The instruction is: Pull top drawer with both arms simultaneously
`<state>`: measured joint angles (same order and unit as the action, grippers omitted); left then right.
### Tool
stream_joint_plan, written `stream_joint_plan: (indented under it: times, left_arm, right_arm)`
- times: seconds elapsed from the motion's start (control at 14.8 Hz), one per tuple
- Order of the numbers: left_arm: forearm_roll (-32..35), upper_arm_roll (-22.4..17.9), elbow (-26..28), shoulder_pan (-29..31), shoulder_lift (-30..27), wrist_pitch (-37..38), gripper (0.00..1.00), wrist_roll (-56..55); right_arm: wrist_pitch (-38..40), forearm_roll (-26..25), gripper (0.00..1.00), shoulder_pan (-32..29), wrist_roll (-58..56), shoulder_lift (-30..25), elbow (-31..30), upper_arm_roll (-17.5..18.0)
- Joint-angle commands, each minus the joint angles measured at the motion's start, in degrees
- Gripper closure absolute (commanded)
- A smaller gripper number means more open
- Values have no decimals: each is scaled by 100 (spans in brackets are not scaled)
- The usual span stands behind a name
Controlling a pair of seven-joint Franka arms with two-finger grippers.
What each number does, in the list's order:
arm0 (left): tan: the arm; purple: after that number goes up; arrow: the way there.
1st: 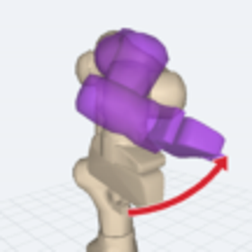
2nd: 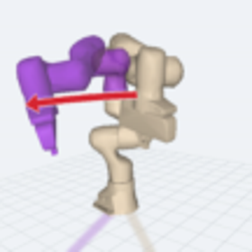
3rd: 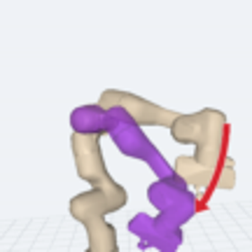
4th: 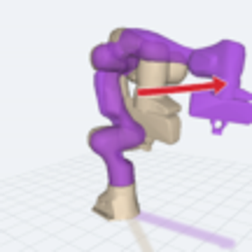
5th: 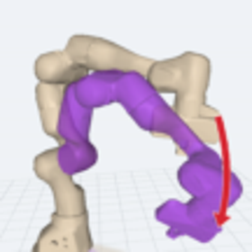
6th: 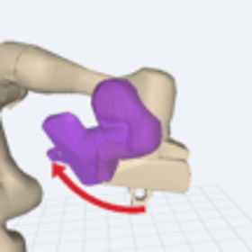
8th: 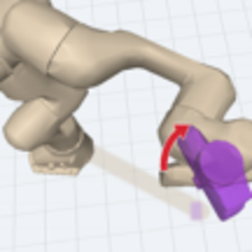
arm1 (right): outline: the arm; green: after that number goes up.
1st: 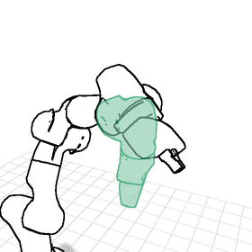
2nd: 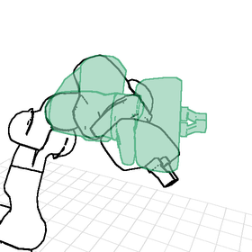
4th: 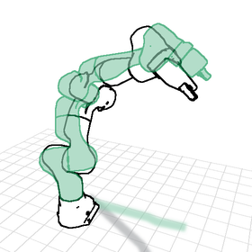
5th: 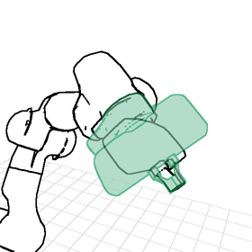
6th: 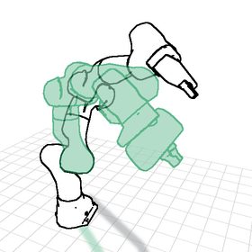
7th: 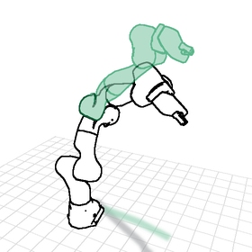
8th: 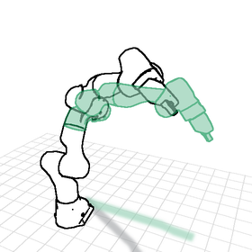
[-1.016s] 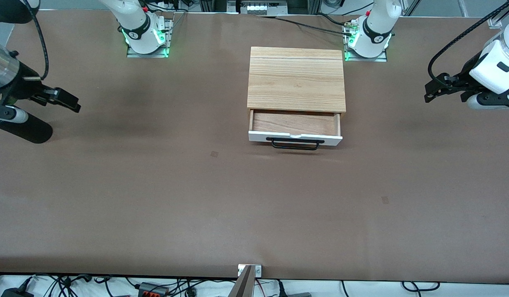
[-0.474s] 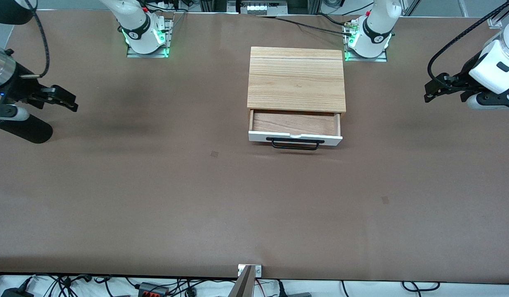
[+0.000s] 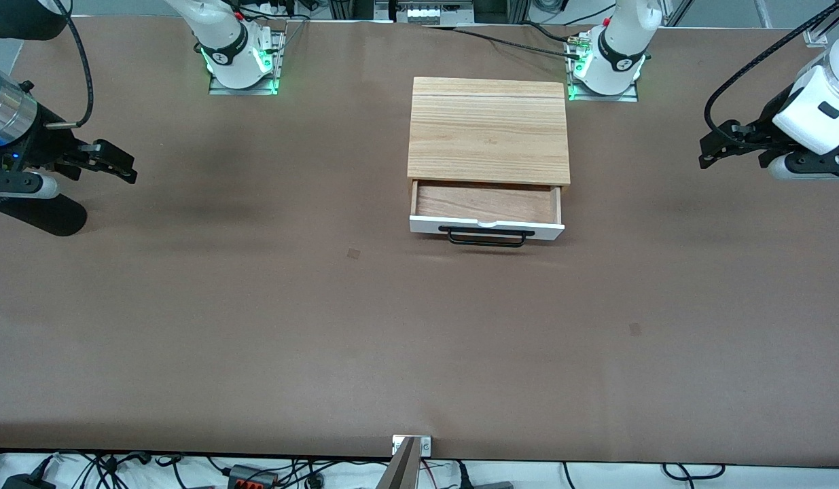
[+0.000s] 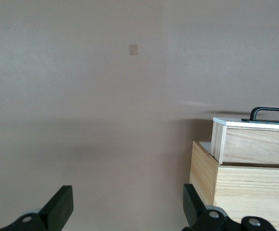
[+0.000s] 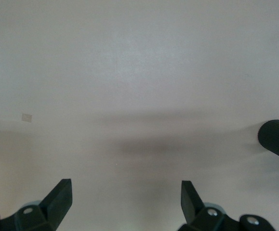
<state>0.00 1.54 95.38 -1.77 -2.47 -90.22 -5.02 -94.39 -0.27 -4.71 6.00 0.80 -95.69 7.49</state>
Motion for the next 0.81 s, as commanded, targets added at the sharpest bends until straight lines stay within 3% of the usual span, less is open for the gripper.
stream_joint_plan:
  times: [0.0, 0.75]
  left_arm:
    - [-36, 13, -186, 10, 80, 137, 0, 89]
    - [-35, 13, -186, -8, 80, 137, 0, 72]
  right_arm:
    - [-45, -43, 0, -136, -55, 17, -2, 121]
    - [-36, -43, 0, -180, -55, 26, 6, 121]
